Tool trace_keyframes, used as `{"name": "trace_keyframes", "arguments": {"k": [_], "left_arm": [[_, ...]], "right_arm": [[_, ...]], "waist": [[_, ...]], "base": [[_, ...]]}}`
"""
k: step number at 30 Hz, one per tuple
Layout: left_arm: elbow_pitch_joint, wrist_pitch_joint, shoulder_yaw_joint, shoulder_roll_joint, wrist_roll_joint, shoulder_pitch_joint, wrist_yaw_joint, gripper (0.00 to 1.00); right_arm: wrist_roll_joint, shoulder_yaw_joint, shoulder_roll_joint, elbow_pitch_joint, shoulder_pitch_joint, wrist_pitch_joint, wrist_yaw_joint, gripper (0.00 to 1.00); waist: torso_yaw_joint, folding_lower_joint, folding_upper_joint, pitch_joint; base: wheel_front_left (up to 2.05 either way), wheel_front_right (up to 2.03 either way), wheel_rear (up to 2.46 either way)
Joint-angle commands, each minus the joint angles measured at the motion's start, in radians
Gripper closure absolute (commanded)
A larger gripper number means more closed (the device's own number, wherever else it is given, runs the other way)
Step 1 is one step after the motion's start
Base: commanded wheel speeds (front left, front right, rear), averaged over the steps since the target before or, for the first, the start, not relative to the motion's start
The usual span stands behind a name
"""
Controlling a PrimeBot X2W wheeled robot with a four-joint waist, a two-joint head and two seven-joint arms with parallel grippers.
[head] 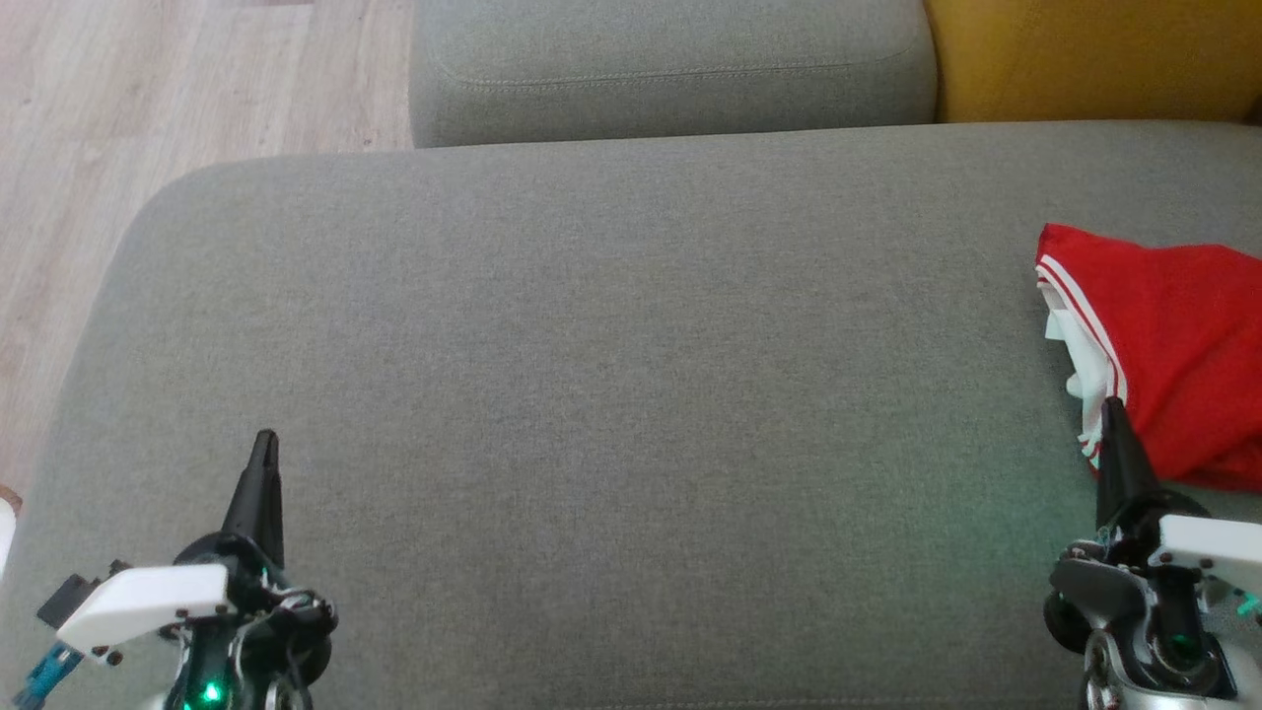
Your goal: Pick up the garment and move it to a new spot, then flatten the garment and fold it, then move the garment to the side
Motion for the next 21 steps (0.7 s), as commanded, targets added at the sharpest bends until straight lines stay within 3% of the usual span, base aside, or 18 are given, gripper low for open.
{"name": "trace_keyframes", "arguments": {"k": [1,21], "left_arm": [[-0.039,0.008,0.036,0.018,-0.008,-0.055,-0.007,1.0],[-0.039,0.008,0.036,0.018,-0.008,-0.055,-0.007,1.0]], "right_arm": [[0.009,0.02,-0.006,-0.041,-0.023,0.006,0.004,1.0],[0.009,0.02,-0.006,-0.041,-0.023,0.006,0.004,1.0]], "waist": [[0.0,0.0,0.0,0.0],[0.0,0.0,0.0,0.0]], "base": [[0.0,0.0,0.0],[0.0,0.0,0.0]]}}
